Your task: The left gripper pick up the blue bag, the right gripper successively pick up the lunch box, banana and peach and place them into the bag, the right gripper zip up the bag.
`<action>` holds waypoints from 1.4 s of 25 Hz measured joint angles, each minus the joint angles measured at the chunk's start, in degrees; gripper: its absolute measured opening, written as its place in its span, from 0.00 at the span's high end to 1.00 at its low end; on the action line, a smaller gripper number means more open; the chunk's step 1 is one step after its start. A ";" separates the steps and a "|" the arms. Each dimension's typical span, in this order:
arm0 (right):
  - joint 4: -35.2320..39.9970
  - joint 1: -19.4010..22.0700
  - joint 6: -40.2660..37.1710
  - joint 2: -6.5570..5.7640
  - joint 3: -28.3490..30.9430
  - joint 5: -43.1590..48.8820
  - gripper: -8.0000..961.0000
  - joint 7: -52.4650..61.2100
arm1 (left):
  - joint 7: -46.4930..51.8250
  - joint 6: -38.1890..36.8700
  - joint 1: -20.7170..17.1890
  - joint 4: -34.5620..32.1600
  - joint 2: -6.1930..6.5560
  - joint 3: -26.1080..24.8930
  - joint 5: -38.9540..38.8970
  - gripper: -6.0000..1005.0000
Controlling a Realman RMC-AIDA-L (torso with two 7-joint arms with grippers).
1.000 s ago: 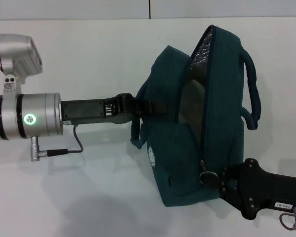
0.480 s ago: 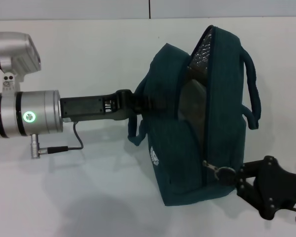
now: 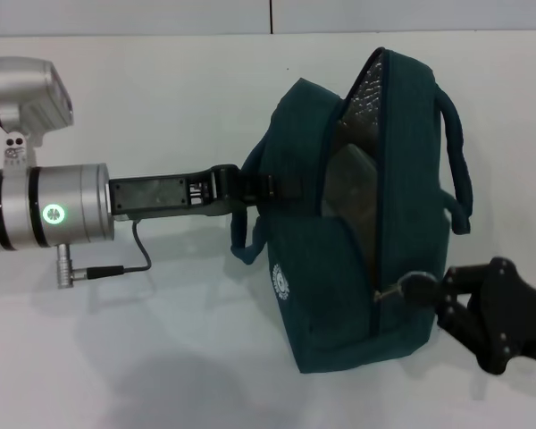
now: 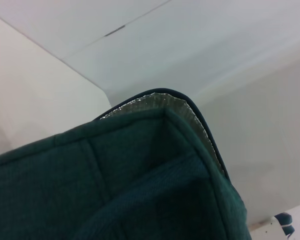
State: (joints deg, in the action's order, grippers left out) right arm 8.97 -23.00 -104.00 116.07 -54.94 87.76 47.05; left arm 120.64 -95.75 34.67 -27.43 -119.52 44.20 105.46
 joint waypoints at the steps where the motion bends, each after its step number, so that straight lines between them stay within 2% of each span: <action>1: 0.00 -0.13 -0.37 0.04 -0.02 -0.54 0.97 -0.03 | -0.41 -0.03 -0.05 0.01 0.00 0.00 0.00 0.87; 10: -0.46 -1.71 -2.84 0.12 -0.17 -3.26 0.96 -0.08 | -4.66 -0.24 -0.83 0.21 -0.15 -0.07 -0.42 0.86; 16: -0.66 -2.24 -3.54 0.12 -0.18 -4.02 0.96 -0.11 | -9.34 -1.79 -1.91 0.28 -0.24 0.14 -3.39 0.86; 19: -0.68 -2.36 -3.92 0.12 -0.17 -4.45 0.96 -0.12 | -13.56 -4.47 -2.84 0.28 -0.26 0.17 -6.83 0.66; 26: -0.71 -2.77 -4.63 0.12 -0.23 -7.45 0.95 -0.12 | -22.81 -7.85 -5.04 -0.67 0.12 -0.13 -9.10 0.51; 30: -1.62 -4.50 -5.03 0.12 -0.52 -10.06 0.95 -0.10 | -29.07 -10.31 -5.77 -0.43 0.07 -0.13 -9.78 0.43; 35: -3.36 -7.86 -4.66 0.12 -0.13 -11.97 0.95 0.02 | -34.04 -13.64 -7.79 -0.70 0.19 -0.17 -10.46 0.23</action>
State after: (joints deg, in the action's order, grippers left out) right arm 5.61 -30.86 -108.66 116.19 -55.07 75.79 47.06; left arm 86.60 -109.39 26.88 -28.13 -119.33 44.04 94.99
